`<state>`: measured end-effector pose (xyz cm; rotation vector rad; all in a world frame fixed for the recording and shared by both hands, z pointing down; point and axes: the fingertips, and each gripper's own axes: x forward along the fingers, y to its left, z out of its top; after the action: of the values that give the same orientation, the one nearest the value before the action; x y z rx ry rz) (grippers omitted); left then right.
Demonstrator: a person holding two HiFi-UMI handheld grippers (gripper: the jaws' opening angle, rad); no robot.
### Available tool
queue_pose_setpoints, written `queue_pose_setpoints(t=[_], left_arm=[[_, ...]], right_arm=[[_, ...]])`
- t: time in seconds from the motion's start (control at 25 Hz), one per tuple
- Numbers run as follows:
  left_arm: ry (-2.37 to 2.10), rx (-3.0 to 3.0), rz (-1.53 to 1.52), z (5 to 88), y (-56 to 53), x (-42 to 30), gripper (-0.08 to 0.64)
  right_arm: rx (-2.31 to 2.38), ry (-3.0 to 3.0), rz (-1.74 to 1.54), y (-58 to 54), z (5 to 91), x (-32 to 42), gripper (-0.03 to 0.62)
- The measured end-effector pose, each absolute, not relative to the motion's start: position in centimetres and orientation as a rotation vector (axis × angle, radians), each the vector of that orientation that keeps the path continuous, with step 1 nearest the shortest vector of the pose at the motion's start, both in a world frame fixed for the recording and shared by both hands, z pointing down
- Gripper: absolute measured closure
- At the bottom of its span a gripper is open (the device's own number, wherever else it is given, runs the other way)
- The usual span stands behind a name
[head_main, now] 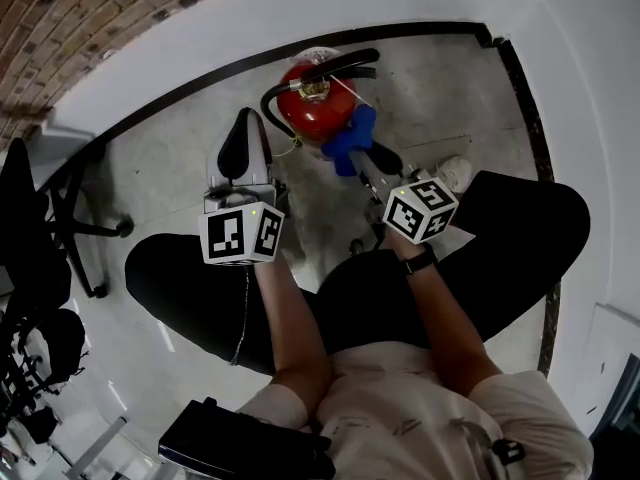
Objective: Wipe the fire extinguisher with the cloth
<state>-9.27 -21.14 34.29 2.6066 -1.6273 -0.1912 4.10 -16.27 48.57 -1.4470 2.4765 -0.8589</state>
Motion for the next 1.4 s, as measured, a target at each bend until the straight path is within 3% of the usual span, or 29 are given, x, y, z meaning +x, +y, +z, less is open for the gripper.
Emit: queue_pose_setpoints(t=[0.2, 0.56, 1.04, 1.24, 1.4], left_arm=[[-1.600, 2.636, -0.221, 33.5, -21.0, -8.2, 0.560], [-1.607, 2.619, -0.201, 34.2, -21.1, -8.6, 0.560], [-1.577, 2.622, -0.092, 36.2, -21.4, -6.5, 0.560], [-1.632, 2.597, 0.010, 37.5, -21.8, -7.6, 0.560], [-1.638, 2.588, 0.025, 38.2, -22.1, -8.2, 0.560]], right_arm=[[-1.269, 2.383, -0.769, -17.6, 39.2, 3.3, 0.526], [-1.323, 2.133, -0.906, -19.1, 42.6, 5.2, 0.529], [-1.637, 1.826, -1.706, -17.8, 74.2, 5.2, 0.529], [-1.752, 1.756, -1.958, -16.3, 83.4, 5.1, 0.528], [-1.826, 1.735, -2.023, -16.6, 85.4, 5.4, 0.531]])
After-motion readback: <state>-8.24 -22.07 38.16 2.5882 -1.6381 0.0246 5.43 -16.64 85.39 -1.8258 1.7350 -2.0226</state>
